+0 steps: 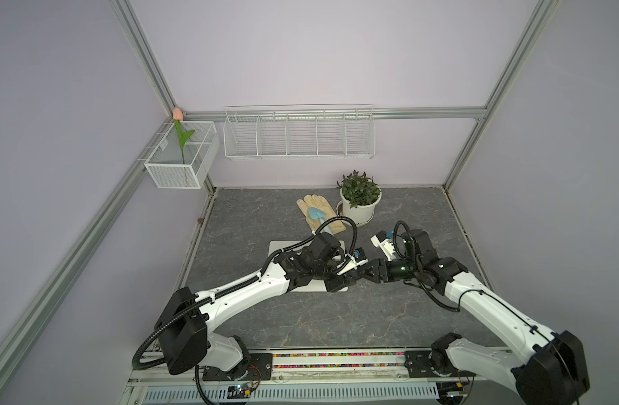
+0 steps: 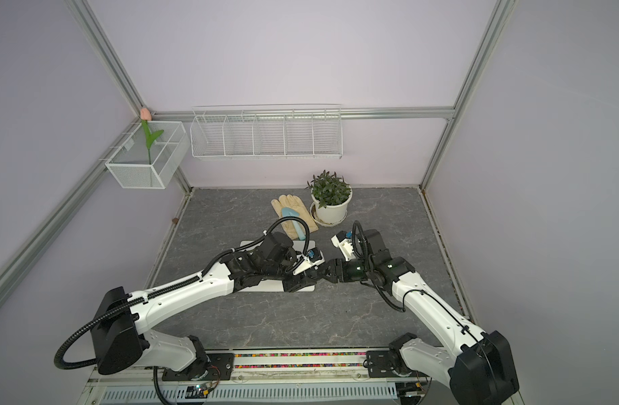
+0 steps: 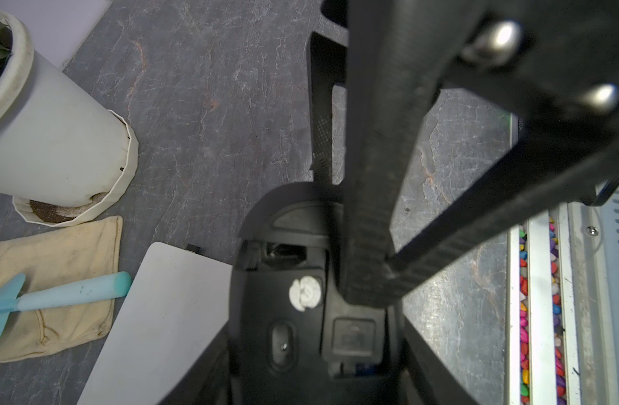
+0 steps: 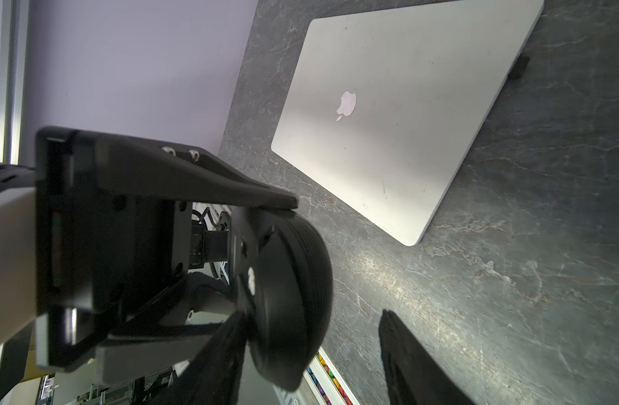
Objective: Insert the wireless mouse receiver into the laptop
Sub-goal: Close the lid on the mouse.
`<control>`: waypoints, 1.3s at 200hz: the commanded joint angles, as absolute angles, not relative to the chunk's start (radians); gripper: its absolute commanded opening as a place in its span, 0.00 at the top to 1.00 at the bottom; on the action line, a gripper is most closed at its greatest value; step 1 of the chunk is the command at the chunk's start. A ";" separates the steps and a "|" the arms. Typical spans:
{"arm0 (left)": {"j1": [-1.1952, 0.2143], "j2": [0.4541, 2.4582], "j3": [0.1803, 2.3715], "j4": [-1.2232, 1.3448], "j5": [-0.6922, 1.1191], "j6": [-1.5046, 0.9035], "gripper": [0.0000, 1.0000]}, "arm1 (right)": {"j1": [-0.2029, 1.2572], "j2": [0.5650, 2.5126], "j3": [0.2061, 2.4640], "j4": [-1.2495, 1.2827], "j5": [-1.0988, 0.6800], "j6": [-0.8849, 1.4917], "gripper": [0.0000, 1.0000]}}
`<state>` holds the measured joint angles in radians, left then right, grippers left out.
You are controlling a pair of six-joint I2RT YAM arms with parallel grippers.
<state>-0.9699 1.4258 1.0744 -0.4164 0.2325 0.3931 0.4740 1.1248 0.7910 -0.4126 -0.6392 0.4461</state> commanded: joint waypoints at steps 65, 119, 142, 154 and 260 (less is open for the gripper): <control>-0.975 1.392 1.102 -0.378 0.208 0.397 0.62 | 0.486 1.149 0.788 -0.410 -0.640 0.433 0.40; -0.984 1.322 1.048 -0.272 0.145 0.422 0.63 | 0.485 1.171 0.793 -0.417 -0.652 0.419 0.44; -0.997 1.288 1.015 -0.231 0.123 0.461 0.63 | 0.485 1.187 0.798 -0.412 -0.657 0.416 0.45; -0.999 1.279 1.007 -0.226 0.124 0.467 0.63 | 0.484 1.192 0.802 -0.408 -0.659 0.417 0.46; -1.027 1.281 0.998 -0.198 0.101 0.482 0.63 | 0.462 1.220 0.810 -0.364 -0.665 0.440 0.44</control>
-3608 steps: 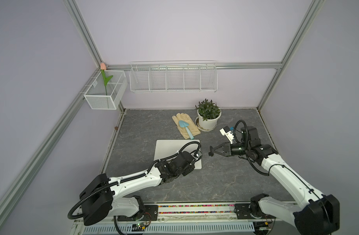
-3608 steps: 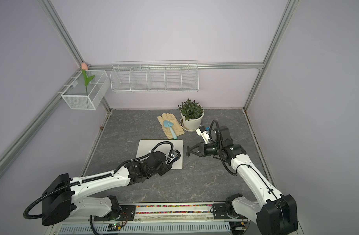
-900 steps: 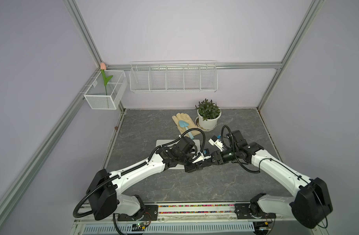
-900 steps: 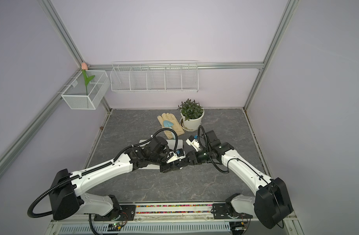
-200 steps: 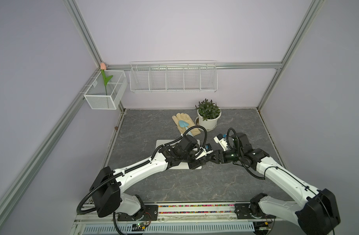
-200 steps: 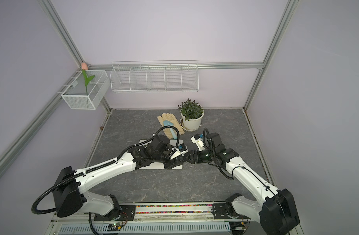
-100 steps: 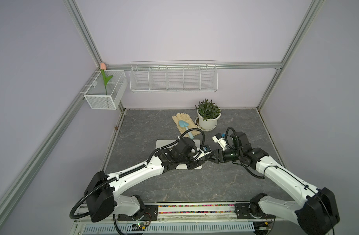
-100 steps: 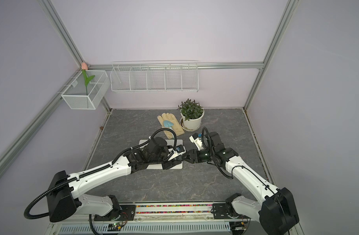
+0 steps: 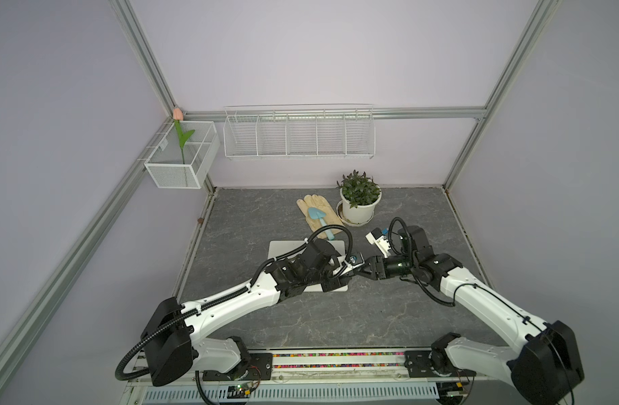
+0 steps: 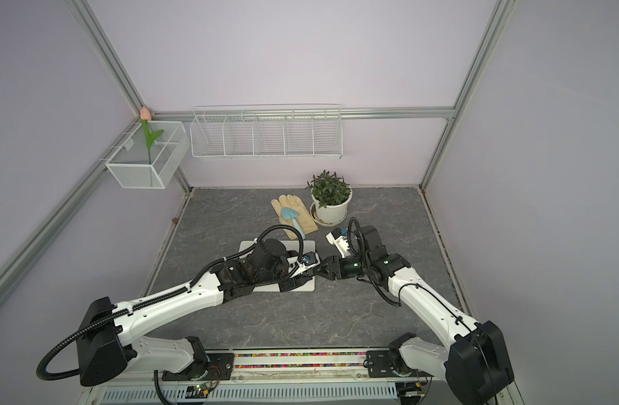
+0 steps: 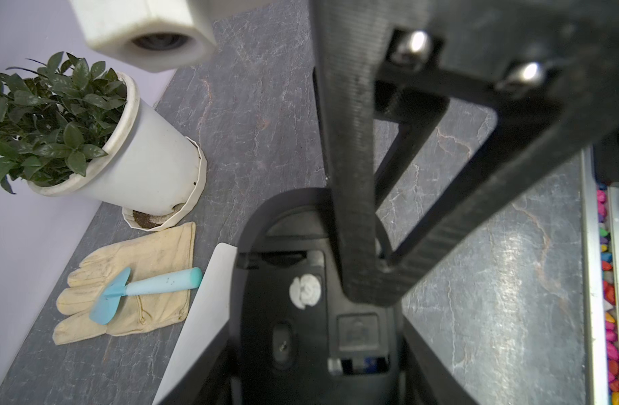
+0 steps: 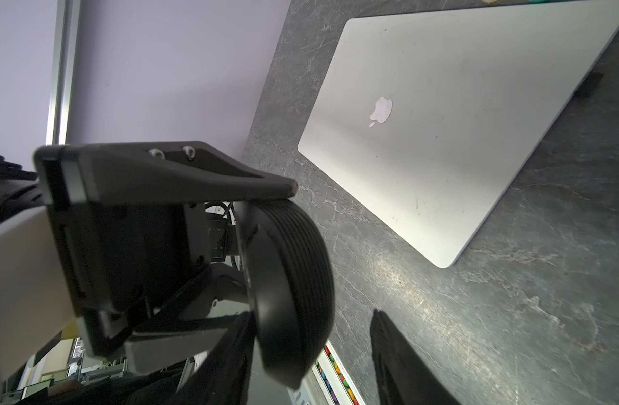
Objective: Insert the wireless mouse receiver into the laptop
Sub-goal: Close the lid on the mouse.
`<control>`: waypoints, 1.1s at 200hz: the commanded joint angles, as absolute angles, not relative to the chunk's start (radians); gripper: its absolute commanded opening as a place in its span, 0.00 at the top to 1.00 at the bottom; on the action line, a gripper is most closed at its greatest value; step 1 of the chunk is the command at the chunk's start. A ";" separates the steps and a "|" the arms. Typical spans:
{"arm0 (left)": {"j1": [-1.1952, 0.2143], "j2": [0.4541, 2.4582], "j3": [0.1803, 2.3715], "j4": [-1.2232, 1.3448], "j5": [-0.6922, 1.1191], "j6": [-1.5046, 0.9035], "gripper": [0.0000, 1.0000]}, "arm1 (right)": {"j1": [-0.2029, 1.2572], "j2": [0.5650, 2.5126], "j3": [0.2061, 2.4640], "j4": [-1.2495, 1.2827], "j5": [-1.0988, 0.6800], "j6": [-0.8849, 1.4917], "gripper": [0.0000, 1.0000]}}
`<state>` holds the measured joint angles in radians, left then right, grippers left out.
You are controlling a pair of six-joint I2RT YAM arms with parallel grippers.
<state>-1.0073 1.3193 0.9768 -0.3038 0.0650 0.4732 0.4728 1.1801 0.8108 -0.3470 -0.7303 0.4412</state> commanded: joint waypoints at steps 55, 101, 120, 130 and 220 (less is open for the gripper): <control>-1.032 1.305 1.008 -0.196 0.092 0.457 0.64 | 0.463 1.245 0.815 -0.336 -0.668 0.454 0.41; -1.029 1.325 0.990 -0.196 0.023 0.401 0.64 | 0.439 1.199 0.830 -0.335 -0.675 0.459 0.36; -1.022 1.339 0.986 -0.207 0.026 0.397 0.64 | 0.407 1.168 0.827 -0.324 -0.698 0.478 0.36; -1.015 1.344 0.985 -0.210 0.033 0.389 0.64 | 0.387 1.151 0.826 -0.321 -0.711 0.485 0.36; -1.005 1.351 0.980 -0.195 0.071 0.364 0.64 | 0.319 1.124 0.838 -0.313 -0.728 0.502 0.39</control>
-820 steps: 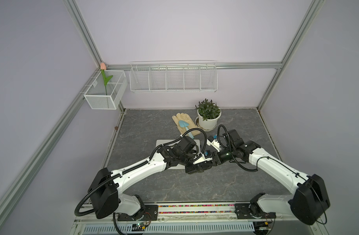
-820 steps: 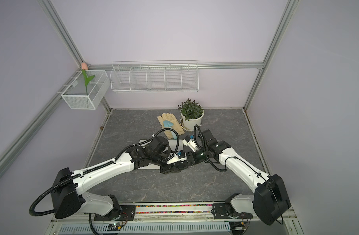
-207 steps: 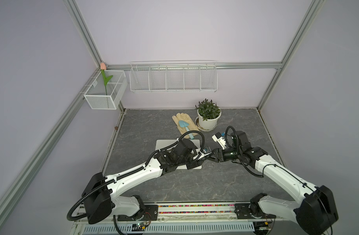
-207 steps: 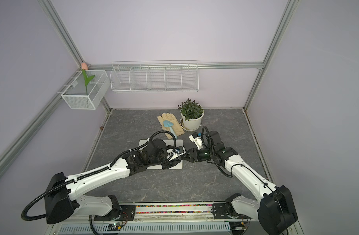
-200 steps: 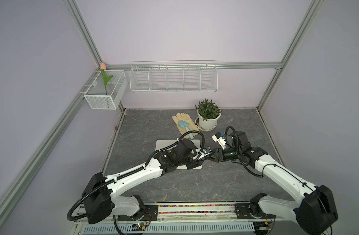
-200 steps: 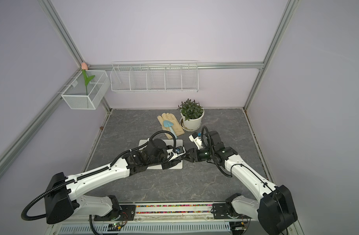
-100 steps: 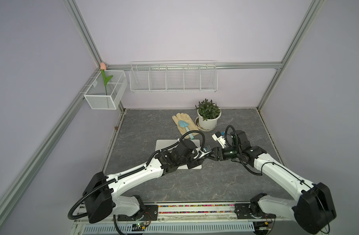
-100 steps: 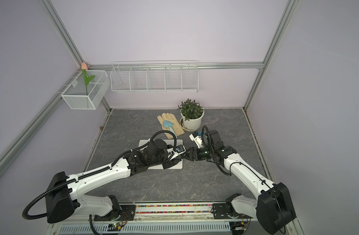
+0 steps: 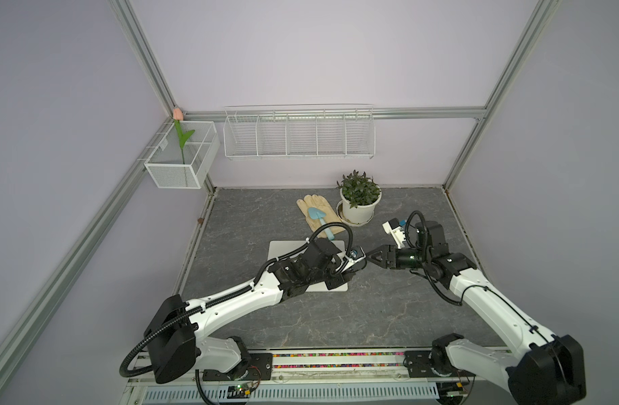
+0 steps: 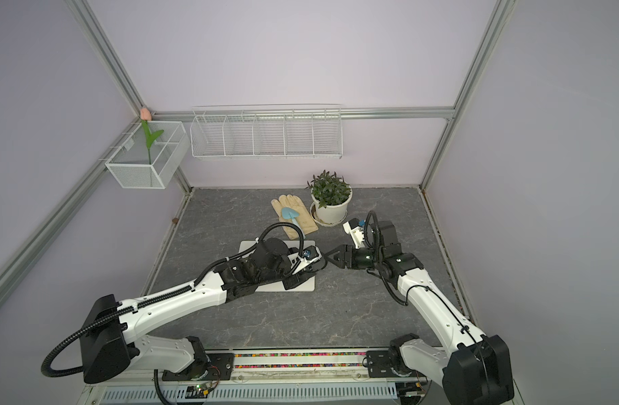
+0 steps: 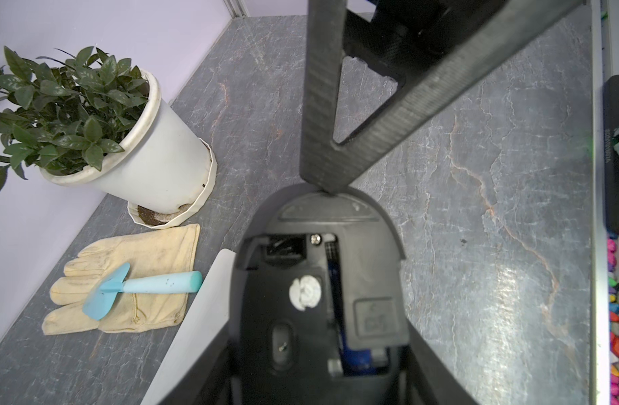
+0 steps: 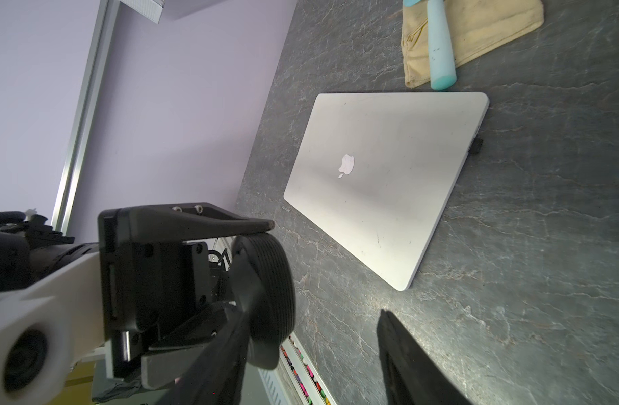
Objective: Insert the wireless mouse receiver into the laptop
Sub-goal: Close the lid on the mouse.
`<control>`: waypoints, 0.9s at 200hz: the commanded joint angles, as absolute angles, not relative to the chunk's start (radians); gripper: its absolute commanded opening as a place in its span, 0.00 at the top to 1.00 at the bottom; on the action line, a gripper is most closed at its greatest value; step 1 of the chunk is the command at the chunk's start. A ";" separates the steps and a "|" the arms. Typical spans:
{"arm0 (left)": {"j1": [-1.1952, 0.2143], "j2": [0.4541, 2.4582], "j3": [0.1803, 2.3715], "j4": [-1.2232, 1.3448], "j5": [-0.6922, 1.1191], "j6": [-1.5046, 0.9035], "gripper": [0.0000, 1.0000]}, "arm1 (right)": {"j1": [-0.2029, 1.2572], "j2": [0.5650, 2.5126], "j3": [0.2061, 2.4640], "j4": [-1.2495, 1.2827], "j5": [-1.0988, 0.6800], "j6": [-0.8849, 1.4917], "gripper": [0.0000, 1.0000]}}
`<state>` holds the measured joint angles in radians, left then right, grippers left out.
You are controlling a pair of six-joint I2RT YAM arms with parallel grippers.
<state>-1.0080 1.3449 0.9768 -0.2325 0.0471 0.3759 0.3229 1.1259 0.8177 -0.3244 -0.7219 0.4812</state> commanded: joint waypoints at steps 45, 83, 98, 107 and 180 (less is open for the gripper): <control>-1.005 1.365 0.986 -0.206 0.081 0.364 0.64 | 0.319 1.125 0.843 -0.298 -0.755 0.500 0.37; -1.005 1.388 1.000 -0.231 0.118 0.360 0.64 | 0.318 1.111 0.831 -0.290 -0.785 0.499 0.35; -1.005 1.397 1.009 -0.243 0.128 0.357 0.65 | 0.320 1.103 0.823 -0.295 -0.798 0.492 0.34; -1.004 1.398 1.012 -0.244 0.133 0.354 0.65 | 0.320 1.096 0.819 -0.312 -0.801 0.480 0.33; -0.999 1.399 1.047 -0.265 0.172 0.344 0.65 | 0.352 1.052 0.768 -0.416 -0.801 0.402 0.29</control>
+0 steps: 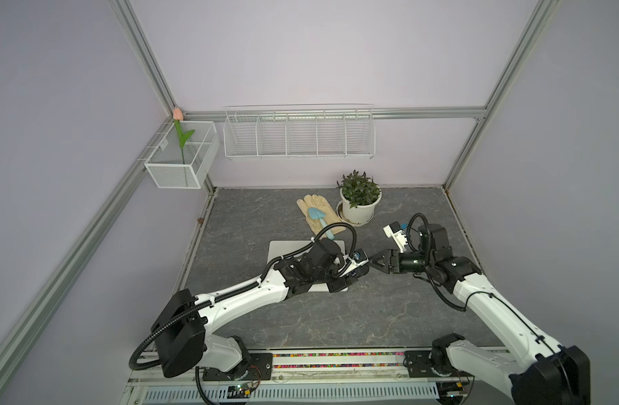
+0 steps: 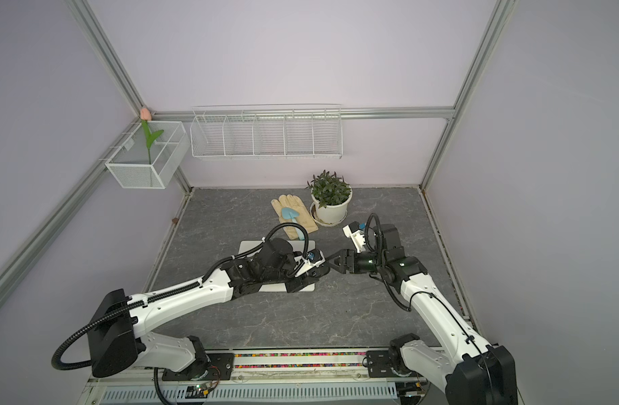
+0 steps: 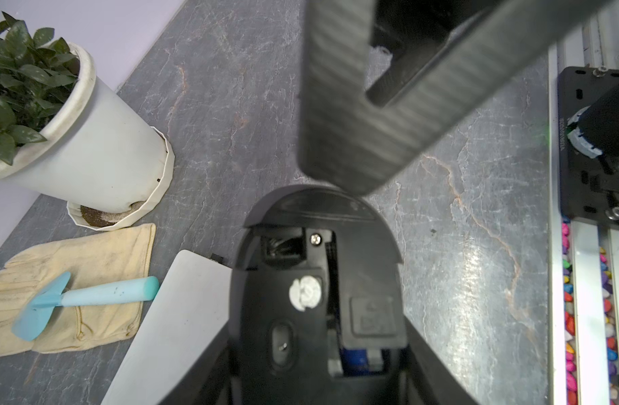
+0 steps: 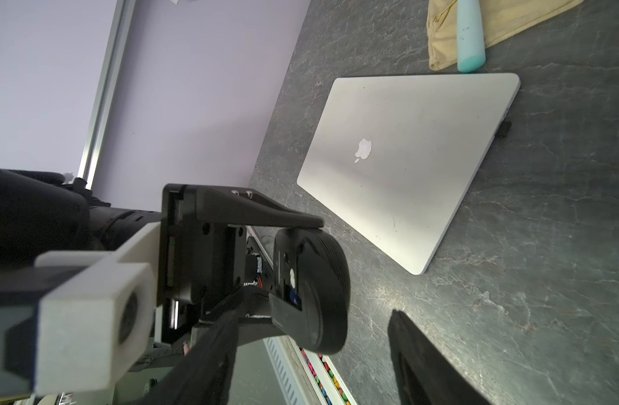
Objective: Insert the wireless mouse receiver into the laptop
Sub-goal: Close the lid on the mouse.
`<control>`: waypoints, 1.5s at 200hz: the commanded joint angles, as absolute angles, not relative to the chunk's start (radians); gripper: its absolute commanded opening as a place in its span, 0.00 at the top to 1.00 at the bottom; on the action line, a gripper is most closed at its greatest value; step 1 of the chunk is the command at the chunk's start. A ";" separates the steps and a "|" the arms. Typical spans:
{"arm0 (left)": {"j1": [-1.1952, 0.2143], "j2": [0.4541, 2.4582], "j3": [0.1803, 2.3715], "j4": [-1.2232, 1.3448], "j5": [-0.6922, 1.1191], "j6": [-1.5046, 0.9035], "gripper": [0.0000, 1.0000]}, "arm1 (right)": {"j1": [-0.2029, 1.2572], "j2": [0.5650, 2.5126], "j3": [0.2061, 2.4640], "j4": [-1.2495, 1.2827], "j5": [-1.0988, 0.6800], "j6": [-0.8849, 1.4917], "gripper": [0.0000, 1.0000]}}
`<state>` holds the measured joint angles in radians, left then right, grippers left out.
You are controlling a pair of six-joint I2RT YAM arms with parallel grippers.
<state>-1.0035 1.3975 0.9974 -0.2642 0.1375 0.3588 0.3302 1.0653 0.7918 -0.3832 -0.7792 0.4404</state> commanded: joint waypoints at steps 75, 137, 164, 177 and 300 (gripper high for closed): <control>-0.999 1.394 1.063 -0.284 0.188 0.352 0.65 | 0.399 1.101 0.768 -0.414 -0.767 0.380 0.29; -0.999 1.383 1.079 -0.325 0.249 0.420 0.65 | 0.400 1.135 0.779 -0.423 -0.740 0.370 0.32; -0.999 1.373 1.080 -0.322 0.245 0.429 0.65 | 0.400 1.140 0.782 -0.440 -0.735 0.359 0.33; -0.999 1.369 1.081 -0.318 0.239 0.429 0.65 | 0.400 1.143 0.785 -0.445 -0.733 0.358 0.34; -0.999 1.363 1.107 -0.258 0.230 0.403 0.65 | 0.472 1.202 0.759 -0.381 -0.673 0.387 0.36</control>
<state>-0.9997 1.3972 1.0401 -0.3496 0.2050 0.4046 0.4629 1.1774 0.7837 -0.3683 -0.7460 0.3882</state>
